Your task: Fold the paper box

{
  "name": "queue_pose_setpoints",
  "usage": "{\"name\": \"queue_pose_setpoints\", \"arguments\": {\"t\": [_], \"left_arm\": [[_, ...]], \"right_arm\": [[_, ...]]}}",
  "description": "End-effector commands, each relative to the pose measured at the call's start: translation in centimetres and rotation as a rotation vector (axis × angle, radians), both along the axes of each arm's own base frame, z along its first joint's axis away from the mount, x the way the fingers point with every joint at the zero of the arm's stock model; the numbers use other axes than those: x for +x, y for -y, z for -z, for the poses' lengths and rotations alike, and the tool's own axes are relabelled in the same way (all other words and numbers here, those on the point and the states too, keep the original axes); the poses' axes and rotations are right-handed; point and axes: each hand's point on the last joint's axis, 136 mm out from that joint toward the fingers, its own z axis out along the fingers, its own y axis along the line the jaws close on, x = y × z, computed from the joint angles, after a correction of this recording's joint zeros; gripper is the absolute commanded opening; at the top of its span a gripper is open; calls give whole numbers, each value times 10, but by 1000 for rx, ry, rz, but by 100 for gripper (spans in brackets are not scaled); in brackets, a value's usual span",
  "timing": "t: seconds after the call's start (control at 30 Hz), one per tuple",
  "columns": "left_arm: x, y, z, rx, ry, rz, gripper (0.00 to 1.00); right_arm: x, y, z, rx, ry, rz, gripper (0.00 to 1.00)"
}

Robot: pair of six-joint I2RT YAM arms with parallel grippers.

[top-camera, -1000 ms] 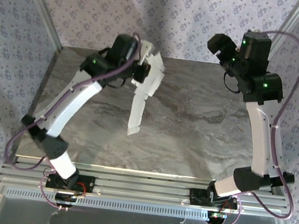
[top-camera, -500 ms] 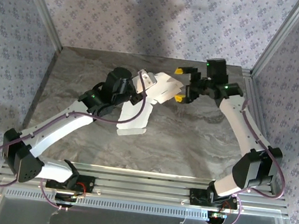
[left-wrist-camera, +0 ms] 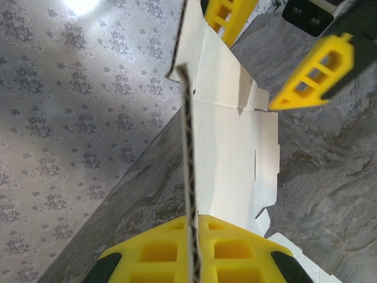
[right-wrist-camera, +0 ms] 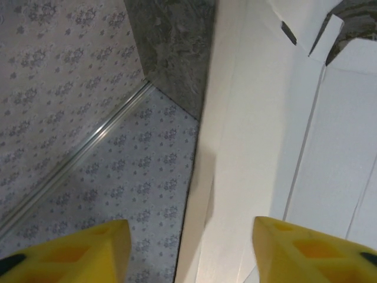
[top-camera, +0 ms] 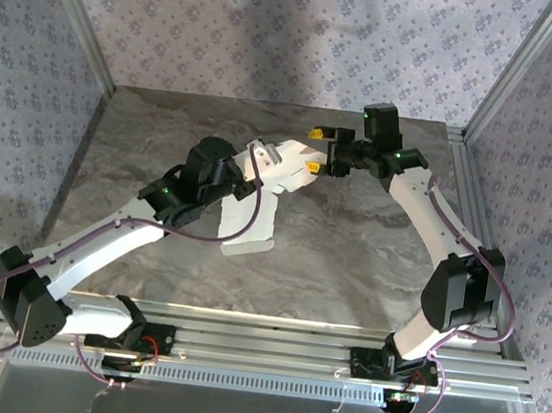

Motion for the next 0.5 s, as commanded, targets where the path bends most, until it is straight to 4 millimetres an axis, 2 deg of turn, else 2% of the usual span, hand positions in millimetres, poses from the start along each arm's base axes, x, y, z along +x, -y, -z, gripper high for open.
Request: {"name": "queue_pose_setpoints", "arguments": {"t": [0.0, 0.17, 0.3, 0.4, 0.43, 0.47], "left_arm": [[-2, -5, -21, -52, 73, -19, 0], [-5, -12, -14, -79, 65, -35, 0], [-5, -21, -8, -90, 68, -69, 0], [-4, -31, -4, -104, 56, -101, 1], [-3, -35, -4, -113, 52, -122, 14], [-1, -41, -5, -134, 48, -155, 35]], "right_arm": [[8, -9, 1, 19, -1, -4, 45], [11, -31, 10, 33, -36, -39, 33], [12, -35, 12, 19, -39, -23, 20], [9, -29, 13, -18, -50, 5, 0], [7, -24, 13, -37, -53, 18, 0], [4, -20, 14, -63, -61, 30, 0]]}}
